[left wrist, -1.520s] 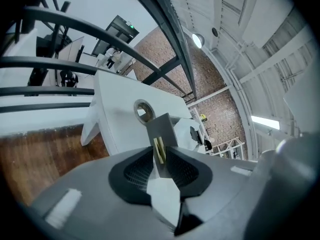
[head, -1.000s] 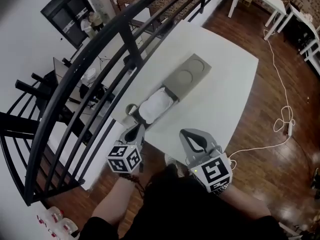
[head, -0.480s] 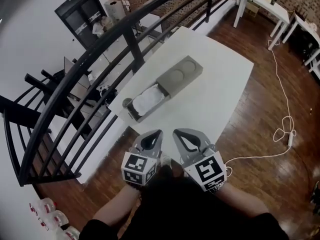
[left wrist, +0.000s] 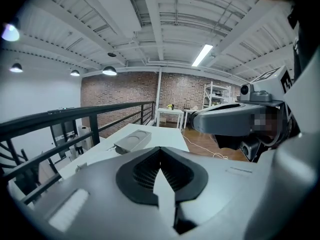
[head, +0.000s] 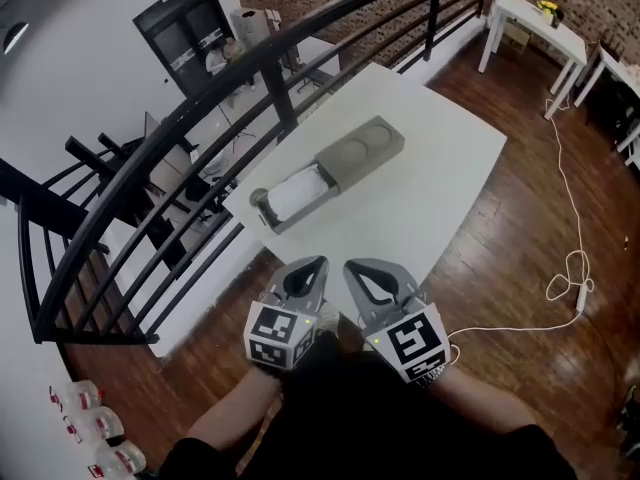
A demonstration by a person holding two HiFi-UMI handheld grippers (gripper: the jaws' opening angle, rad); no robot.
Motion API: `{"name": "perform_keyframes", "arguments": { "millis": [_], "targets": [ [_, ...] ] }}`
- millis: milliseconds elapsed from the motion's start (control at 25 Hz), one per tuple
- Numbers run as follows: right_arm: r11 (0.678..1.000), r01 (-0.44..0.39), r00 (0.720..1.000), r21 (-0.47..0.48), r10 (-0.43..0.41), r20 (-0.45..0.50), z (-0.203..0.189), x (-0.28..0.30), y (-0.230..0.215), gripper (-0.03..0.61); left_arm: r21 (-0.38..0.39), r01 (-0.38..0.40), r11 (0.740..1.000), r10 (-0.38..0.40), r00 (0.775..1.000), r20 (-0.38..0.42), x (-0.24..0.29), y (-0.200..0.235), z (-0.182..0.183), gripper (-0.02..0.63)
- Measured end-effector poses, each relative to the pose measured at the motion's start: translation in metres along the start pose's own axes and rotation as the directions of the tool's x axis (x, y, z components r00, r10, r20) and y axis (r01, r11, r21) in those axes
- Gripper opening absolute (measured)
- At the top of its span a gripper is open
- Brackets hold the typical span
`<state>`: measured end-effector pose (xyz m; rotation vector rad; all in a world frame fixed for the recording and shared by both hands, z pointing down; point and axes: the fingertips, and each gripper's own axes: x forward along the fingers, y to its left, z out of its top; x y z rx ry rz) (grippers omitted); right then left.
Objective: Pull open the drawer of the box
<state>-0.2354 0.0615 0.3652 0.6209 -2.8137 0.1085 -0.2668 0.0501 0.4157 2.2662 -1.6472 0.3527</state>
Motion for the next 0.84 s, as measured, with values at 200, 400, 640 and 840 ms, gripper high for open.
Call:
{"name": "perform_keyframes", "arguments": {
  "millis": [200,400,640,840],
  "targets": [
    [1.0,-0.013,1.0,-0.012,0.013,0.007,-0.002,-0.012,0.004,-0.008,-0.008,-0.021,1.0,0.021,1.0,0.015,-0.007,-0.009,-0.002,0.017],
    [1.0,-0.026,1.0,-0.014,0.026,0.015,-0.004,-0.019,0.007,-0.008,-0.001,-0.035,0.999,0.035,0.999,0.027,-0.011,-0.016,-0.001,0.017],
    [0.999,-0.031,0.999,-0.018,0.031,0.025,-0.004,-0.025,0.008,-0.008,0.003,-0.046,0.999,0.046,0.999,0.028,-0.013,-0.021,-0.001,0.017],
    [0.999,-0.03,0.999,-0.018,0.03,0.032,-0.003,-0.03,0.006,-0.008,0.005,-0.051,0.999,0.051,0.998,0.029,-0.013,-0.025,-0.001,0.017]
  ]
}}
